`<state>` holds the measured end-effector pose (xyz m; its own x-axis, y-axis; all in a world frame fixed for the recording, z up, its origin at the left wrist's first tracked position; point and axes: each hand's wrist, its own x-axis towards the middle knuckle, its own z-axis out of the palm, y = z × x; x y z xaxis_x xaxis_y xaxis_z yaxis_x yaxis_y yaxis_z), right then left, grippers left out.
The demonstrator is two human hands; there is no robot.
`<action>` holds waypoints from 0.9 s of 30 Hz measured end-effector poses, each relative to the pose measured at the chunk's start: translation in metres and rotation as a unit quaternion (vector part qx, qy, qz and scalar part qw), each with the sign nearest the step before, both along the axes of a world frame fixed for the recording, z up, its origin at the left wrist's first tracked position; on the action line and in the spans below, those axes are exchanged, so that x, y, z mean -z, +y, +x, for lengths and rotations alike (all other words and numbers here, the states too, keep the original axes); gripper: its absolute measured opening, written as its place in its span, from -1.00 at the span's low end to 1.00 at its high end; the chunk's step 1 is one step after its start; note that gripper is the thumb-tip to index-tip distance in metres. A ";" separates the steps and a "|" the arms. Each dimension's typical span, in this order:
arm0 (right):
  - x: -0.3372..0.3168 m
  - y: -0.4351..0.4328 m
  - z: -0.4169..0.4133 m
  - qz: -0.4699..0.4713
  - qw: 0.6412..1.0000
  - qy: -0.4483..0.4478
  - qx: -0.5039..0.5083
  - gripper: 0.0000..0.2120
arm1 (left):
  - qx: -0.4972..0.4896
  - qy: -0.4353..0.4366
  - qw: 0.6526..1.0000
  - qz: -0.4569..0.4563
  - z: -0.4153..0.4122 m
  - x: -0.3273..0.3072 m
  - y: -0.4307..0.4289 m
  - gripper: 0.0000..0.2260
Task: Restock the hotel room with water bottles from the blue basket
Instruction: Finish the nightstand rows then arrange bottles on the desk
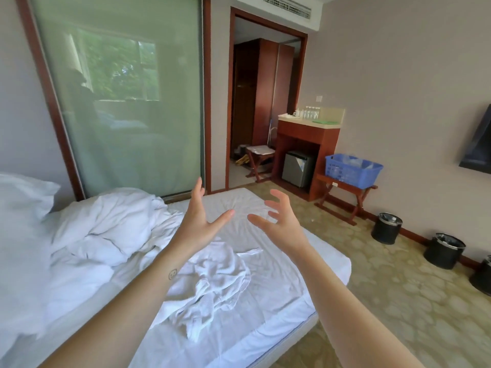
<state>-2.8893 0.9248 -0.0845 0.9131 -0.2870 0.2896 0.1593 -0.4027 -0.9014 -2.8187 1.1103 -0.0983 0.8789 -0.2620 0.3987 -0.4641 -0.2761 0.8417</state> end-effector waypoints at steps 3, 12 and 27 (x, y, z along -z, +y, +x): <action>0.004 0.054 0.019 0.007 0.999 0.002 -0.053 -0.24 | -0.056 0.005 0.998 -0.012 0.000 0.007 0.059 -0.06; 0.007 0.143 0.040 0.043 0.993 -0.028 -0.110 -0.26 | -0.108 -0.012 0.994 0.007 0.004 0.001 0.144 -0.09; 0.002 -0.025 -0.016 0.017 0.999 -0.019 0.036 -0.22 | 0.049 -0.012 0.998 -0.025 -0.010 -0.001 -0.039 -0.07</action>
